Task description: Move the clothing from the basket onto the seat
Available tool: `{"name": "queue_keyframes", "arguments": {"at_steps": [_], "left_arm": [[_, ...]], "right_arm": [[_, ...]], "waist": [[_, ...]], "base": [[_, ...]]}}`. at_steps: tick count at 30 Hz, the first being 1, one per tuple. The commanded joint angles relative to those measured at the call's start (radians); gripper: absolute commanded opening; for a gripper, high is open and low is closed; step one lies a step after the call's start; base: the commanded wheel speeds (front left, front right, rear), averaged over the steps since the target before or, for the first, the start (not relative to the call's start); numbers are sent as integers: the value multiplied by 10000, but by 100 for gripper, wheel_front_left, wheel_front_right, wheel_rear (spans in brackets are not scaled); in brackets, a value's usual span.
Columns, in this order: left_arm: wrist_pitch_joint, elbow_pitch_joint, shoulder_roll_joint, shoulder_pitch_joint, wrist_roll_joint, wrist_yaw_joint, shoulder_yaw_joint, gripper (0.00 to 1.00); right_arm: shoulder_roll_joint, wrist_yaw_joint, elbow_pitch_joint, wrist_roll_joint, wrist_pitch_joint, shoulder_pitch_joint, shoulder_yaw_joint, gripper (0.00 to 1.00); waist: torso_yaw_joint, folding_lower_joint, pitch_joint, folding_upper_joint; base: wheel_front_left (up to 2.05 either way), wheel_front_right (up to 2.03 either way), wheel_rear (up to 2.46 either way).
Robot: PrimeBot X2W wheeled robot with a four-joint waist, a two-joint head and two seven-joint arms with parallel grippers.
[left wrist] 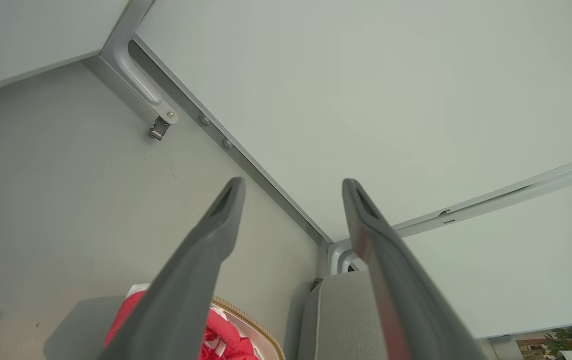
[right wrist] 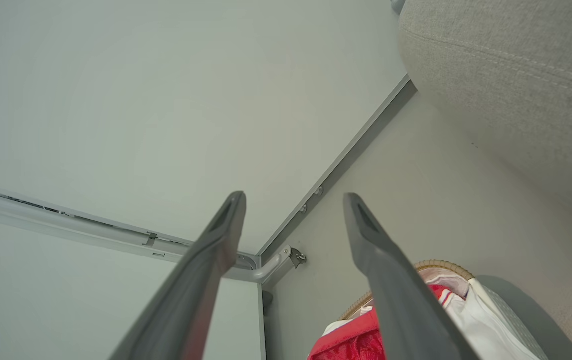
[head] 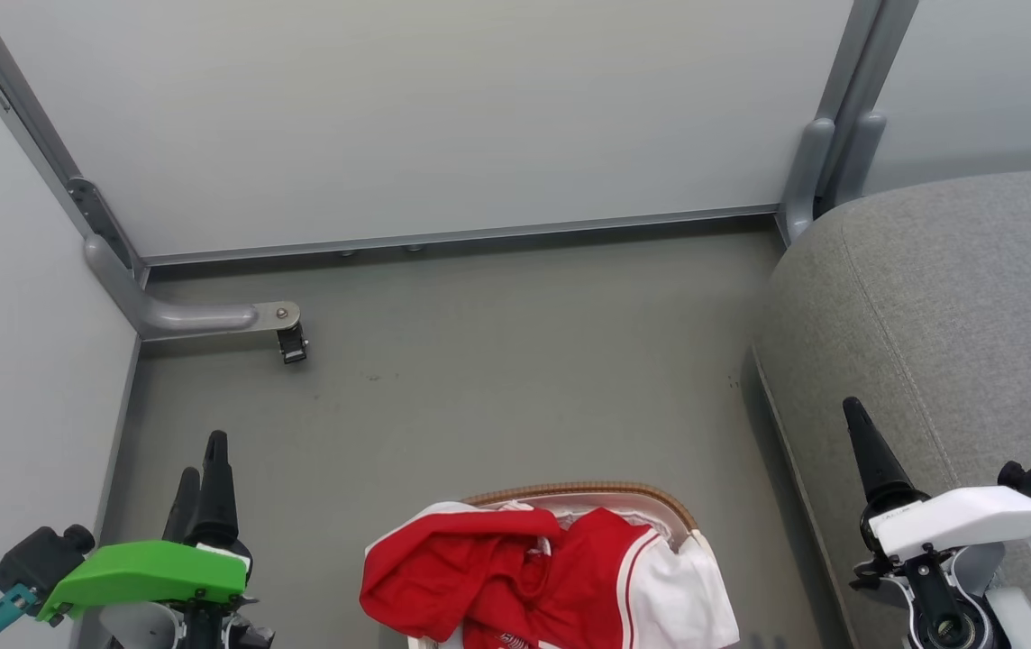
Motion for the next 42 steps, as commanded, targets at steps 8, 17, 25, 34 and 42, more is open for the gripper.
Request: {"name": "queue_keyframes", "arguments": {"at_steps": [8,17,25,34,42], "left_arm": [[-350,-124,286,-330,1592,282,-366,100],[-640,-98,488,-372,2861,563,-771,100],[-872,-67,612,-312,3824,777,-1099,100],[-1119,-77,689,-324,4860,928,-1454,100],[-1335,-21,683,-316,5698,979,-1697,100]], "right_arm": [[-182,2,25,-1432,-376,-286,181,100],[-274,3,242,-2620,-667,-348,336,100],[-336,3,387,-3549,-902,-360,502,100],[-427,4,511,-4630,-1160,-426,688,100],[-461,3,708,-5555,-1374,-432,801,100]], "waist": [[39,0,30,29],[68,0,61,35],[68,0,59,41],[51,0,98,48],[36,0,134,54]], "base": [[0,0,0],[0,0,0],[0,0,0],[0,0,0],[0,0,0]]}}
